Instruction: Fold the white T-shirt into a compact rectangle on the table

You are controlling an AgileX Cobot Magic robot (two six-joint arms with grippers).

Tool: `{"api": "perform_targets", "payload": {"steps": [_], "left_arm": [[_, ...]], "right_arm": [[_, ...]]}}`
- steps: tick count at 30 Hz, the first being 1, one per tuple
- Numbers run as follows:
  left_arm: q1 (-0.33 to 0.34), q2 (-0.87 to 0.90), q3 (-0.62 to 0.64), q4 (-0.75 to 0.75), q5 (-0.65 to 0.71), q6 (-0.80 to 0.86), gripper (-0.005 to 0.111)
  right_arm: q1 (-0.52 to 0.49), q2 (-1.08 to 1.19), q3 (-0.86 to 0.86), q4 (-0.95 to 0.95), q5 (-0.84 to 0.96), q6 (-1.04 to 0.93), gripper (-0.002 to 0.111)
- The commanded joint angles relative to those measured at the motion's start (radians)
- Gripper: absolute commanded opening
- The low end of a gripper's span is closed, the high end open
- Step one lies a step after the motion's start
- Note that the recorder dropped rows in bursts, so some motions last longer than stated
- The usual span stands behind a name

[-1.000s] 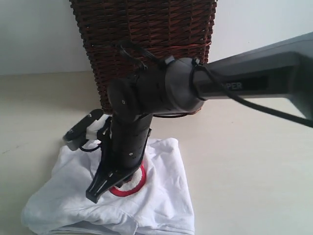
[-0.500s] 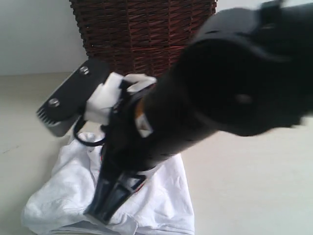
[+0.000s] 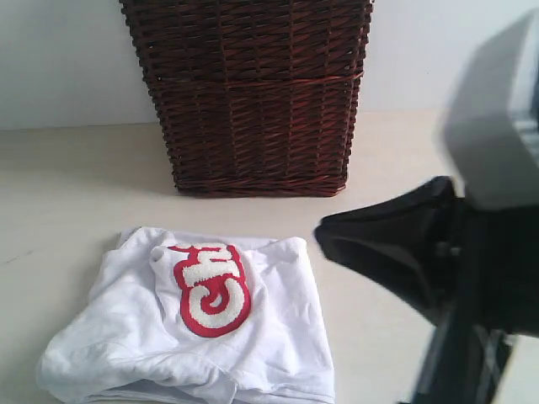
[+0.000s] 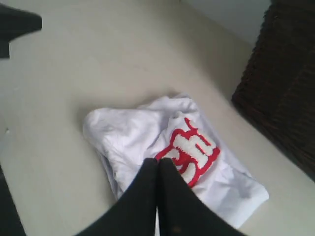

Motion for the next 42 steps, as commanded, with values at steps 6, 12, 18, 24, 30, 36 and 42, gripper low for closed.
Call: {"api": "perform_targets", "payload": {"steps": [6,12,18,24,30,36,42], "left_arm": [[0.0,-0.005,0.002,0.0,-0.007,0.0,0.0],[0.0,-0.005,0.002,0.0,-0.007,0.0,0.0],[0.0,-0.005,0.002,0.0,-0.007,0.0,0.0],[0.0,-0.005,0.002,0.0,-0.007,0.0,0.0],[0.0,-0.005,0.002,0.0,-0.007,0.0,0.0],[0.0,-0.005,0.002,0.0,-0.007,0.0,0.0],[0.0,-0.005,0.002,0.0,-0.007,0.0,0.0]], "right_arm": [[0.015,-0.45,0.165,-0.378,-0.032,0.46,0.0],[0.015,-0.665,0.195,-0.752,0.048,0.849,0.0],[0.015,-0.746,0.197,-0.541,0.124,0.891,0.0],[0.015,-0.754,0.197,-0.385,0.126,0.887,0.0],[0.015,-0.754,0.197,-0.387,0.126,0.887,0.0],[-0.007,-0.782,0.197,-0.474,0.119,0.734,0.0],[-0.221,-0.848,0.3,-0.686,-0.196,0.61,0.0]]}}
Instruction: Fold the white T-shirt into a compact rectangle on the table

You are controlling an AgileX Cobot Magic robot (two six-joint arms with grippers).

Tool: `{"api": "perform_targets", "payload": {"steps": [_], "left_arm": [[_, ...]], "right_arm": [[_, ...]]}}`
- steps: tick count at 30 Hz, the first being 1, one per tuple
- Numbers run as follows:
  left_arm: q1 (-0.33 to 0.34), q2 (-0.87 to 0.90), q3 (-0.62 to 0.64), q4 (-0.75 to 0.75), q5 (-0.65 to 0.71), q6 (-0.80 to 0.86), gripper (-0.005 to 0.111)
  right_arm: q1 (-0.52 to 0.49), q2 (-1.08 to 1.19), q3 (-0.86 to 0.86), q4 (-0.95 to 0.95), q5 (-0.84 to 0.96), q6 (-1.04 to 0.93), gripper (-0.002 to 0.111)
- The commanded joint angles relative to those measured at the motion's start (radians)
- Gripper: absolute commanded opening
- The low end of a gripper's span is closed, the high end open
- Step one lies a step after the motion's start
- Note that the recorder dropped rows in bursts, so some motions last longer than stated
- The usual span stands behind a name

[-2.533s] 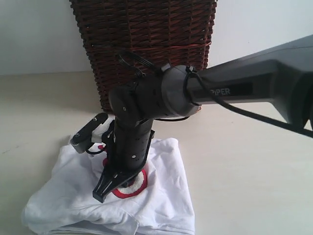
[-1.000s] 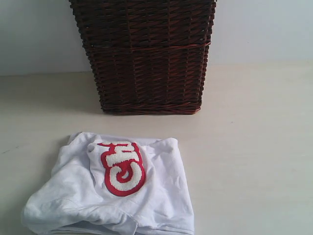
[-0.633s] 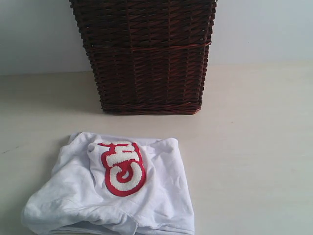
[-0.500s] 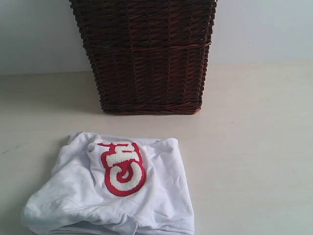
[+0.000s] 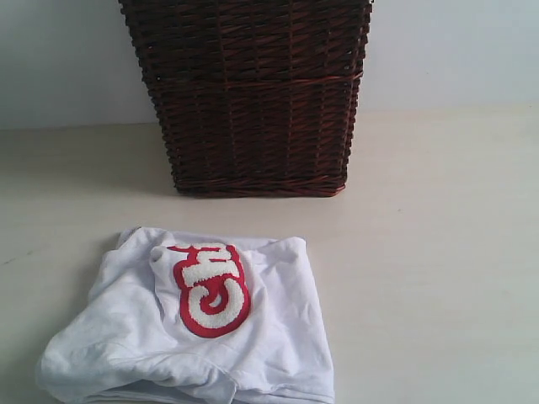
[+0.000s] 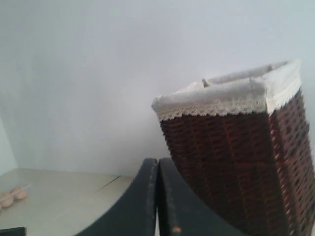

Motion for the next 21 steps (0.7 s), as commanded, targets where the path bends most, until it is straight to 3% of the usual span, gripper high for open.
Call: {"api": "perform_targets", "payload": {"steps": [1,3,6,12,14,21], "left_arm": [[0.0,-0.005,0.002,0.0,-0.007,0.0,0.0],[0.0,-0.005,0.002,-0.002,-0.007,0.0,0.0],[0.0,-0.005,0.002,0.0,-0.007,0.0,0.0],[0.0,-0.005,0.002,0.0,-0.007,0.0,0.0],[0.0,-0.005,0.002,0.0,-0.007,0.0,0.0],[0.0,-0.005,0.002,0.0,-0.007,0.0,0.0]], "right_arm": [[-0.175,-0.036,0.096,-0.265,-0.31,-0.069,0.0],[-0.274,-0.036,0.122,-0.43,-0.423,-0.069,0.0],[-0.44,-0.036,0.146,-0.463,-0.494,-0.06,0.0],[-0.751,-0.036,0.199,-0.115,-0.454,-0.049,0.0],[-0.829,-0.036,0.227,-0.09,-0.475,-0.053,0.0],[-0.892,-0.036,0.355,-0.111,-0.457,-0.061,0.0]]}}
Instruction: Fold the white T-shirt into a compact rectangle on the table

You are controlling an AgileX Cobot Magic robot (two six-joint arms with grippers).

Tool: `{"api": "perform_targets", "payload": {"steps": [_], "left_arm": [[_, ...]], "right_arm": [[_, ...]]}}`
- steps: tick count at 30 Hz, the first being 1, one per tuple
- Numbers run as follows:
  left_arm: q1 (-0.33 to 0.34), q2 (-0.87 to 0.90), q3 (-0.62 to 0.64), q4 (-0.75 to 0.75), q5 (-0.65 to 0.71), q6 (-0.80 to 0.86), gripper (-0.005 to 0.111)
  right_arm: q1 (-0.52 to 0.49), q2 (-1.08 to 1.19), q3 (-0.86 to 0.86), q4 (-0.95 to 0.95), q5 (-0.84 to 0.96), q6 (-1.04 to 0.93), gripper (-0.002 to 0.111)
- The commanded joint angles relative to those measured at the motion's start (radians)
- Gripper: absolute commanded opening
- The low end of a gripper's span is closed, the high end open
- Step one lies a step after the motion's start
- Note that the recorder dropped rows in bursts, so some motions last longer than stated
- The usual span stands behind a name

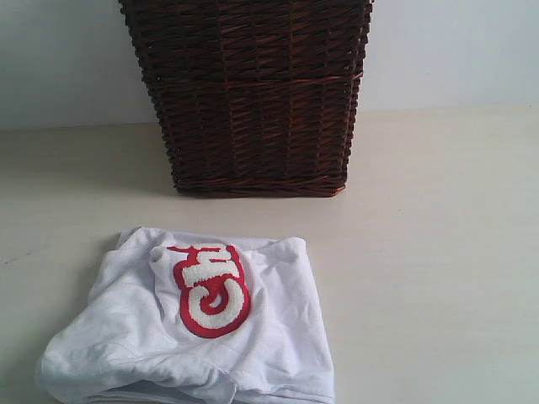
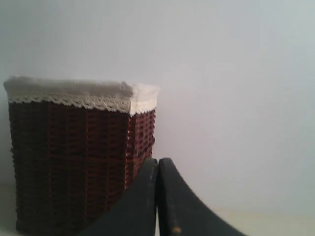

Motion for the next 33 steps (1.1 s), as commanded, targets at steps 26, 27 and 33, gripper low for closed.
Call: {"api": "perform_targets", "payload": {"steps": [26,27,33], "left_arm": [[0.0,-0.005,0.002,0.0,-0.007,0.0,0.0],[0.0,-0.005,0.002,0.0,-0.007,0.0,0.0],[0.0,-0.005,0.002,0.0,-0.007,0.0,0.0]], "right_arm": [[-0.011,-0.004,0.112,-0.028,0.061,0.022,0.0],[-0.011,-0.004,0.112,0.017,0.053,0.014,0.0],[-0.011,-0.004,0.112,0.754,0.044,-0.522,0.0]]}}
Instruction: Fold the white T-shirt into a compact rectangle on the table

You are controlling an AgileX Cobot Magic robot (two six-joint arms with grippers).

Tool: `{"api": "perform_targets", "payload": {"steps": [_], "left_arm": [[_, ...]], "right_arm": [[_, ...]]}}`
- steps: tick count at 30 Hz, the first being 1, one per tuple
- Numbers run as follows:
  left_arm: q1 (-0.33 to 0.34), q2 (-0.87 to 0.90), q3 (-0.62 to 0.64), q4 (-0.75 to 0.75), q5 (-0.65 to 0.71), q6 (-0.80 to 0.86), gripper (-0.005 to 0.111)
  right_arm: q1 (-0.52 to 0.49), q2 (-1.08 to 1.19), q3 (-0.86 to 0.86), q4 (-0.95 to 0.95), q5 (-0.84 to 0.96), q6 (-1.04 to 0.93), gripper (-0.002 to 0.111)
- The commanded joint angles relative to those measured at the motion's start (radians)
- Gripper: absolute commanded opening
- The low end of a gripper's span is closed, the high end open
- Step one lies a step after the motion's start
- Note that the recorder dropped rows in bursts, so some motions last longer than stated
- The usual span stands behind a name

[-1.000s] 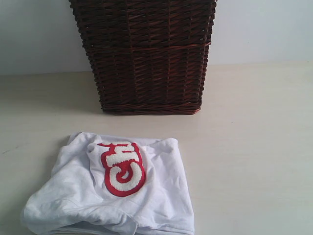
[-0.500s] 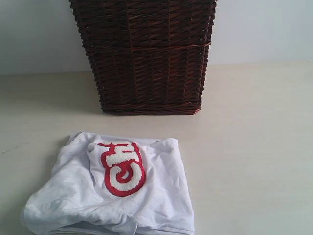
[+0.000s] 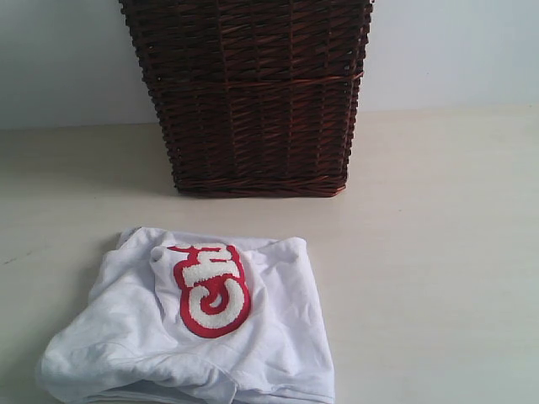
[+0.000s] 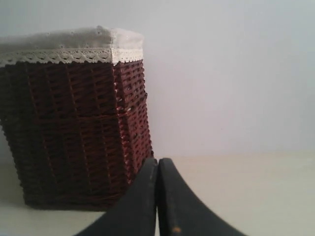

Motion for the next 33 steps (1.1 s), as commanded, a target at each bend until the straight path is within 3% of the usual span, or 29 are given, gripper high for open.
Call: {"api": "perform_targets", "payload": {"steps": [1,4,6,8,11,14,18,33], "left_arm": [[0.0,-0.005,0.002,0.0,-0.007,0.0,0.0],[0.0,-0.005,0.002,0.0,-0.007,0.0,0.0],[0.0,-0.005,0.002,0.0,-0.007,0.0,0.0],[0.0,-0.005,0.002,0.0,-0.007,0.0,0.0],[0.0,-0.005,0.002,0.0,-0.007,0.0,0.0],[0.0,-0.005,0.002,0.0,-0.007,0.0,0.0],[0.0,-0.005,0.002,0.0,-0.007,0.0,0.0],[0.0,-0.005,0.002,0.0,-0.007,0.0,0.0]], "right_arm": [[-0.005,-0.004,0.004,0.584,-0.005,-0.502,0.0],[-0.005,-0.004,0.004,0.969,0.026,-1.038,0.0],[-0.012,-0.004,0.004,1.009,0.087,-1.267,0.0],[-0.033,-0.004,0.004,0.973,0.157,-1.317,0.0],[-0.073,-0.004,0.004,0.894,0.27,-1.246,0.0],[-0.12,-0.004,0.004,0.869,0.272,-1.065,0.0],[-0.125,-0.004,0.004,0.83,0.259,-0.966,0.0],[-0.125,-0.004,0.004,0.835,0.269,-0.981,0.0]]}}
